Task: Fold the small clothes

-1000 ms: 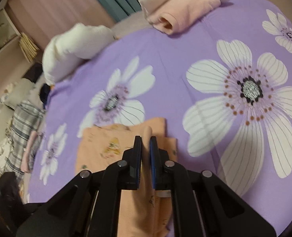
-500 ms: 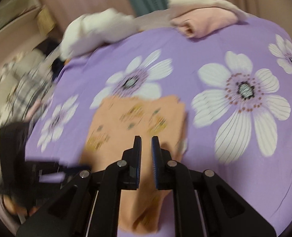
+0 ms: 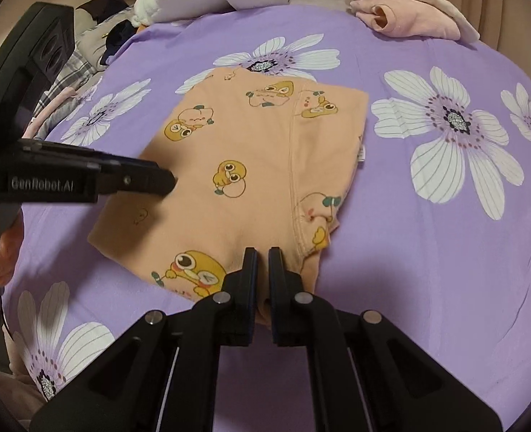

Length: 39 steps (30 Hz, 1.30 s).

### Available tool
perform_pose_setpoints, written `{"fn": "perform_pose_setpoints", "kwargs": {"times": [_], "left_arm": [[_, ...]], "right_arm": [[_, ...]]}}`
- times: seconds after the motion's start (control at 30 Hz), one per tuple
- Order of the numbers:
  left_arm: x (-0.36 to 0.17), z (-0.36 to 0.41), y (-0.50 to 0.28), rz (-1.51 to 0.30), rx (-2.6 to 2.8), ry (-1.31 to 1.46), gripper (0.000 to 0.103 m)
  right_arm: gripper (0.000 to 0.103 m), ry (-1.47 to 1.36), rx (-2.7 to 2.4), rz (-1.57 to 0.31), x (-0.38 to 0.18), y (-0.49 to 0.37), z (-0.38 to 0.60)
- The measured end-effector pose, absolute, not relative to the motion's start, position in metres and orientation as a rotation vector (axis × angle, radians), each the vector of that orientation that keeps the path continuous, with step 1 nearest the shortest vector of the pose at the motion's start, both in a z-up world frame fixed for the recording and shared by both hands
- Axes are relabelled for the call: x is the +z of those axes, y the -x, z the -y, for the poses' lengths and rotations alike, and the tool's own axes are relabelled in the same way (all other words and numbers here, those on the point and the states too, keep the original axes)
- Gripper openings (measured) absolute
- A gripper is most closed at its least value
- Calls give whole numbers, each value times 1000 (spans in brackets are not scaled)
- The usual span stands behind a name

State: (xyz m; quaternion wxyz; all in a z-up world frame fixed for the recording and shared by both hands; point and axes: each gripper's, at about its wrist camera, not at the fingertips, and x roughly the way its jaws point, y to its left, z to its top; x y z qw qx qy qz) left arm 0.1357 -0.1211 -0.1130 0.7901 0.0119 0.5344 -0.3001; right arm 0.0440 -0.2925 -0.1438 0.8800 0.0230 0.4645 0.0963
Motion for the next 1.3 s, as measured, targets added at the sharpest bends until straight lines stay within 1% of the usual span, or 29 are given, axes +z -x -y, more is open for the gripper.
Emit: {"fn": "perform_pose_setpoints", "kwargs": {"times": [0.2,0.4,0.53,0.73,0.83,1.0,1.3], "left_arm": [[-109,119,-168,-1134,-595,20,23],[-120,126,-199,-1152,-563,39,23],[-129,132,-213,-1170,-550,46,23],[-125,133,-225,-1144,-506,40,23],[-116,127,-218,-1117,-508,56,23],[-102,122,-180,-1046,-537,-38,23],[-106,98,-118,-994,-533,-78,23]], "right_arm": [[5,-60,195,-961,-145,-42,292],[5,-89,204,-954,-145,-41,295],[5,-100,208,-953,-145,-41,296],[5,-128,205,-952,-147,-40,297],[6,-127,198,-953,-146,-41,295],[8,-132,192,-956,-146,-42,294],[8,-148,159,-958,-146,-43,293]]}}
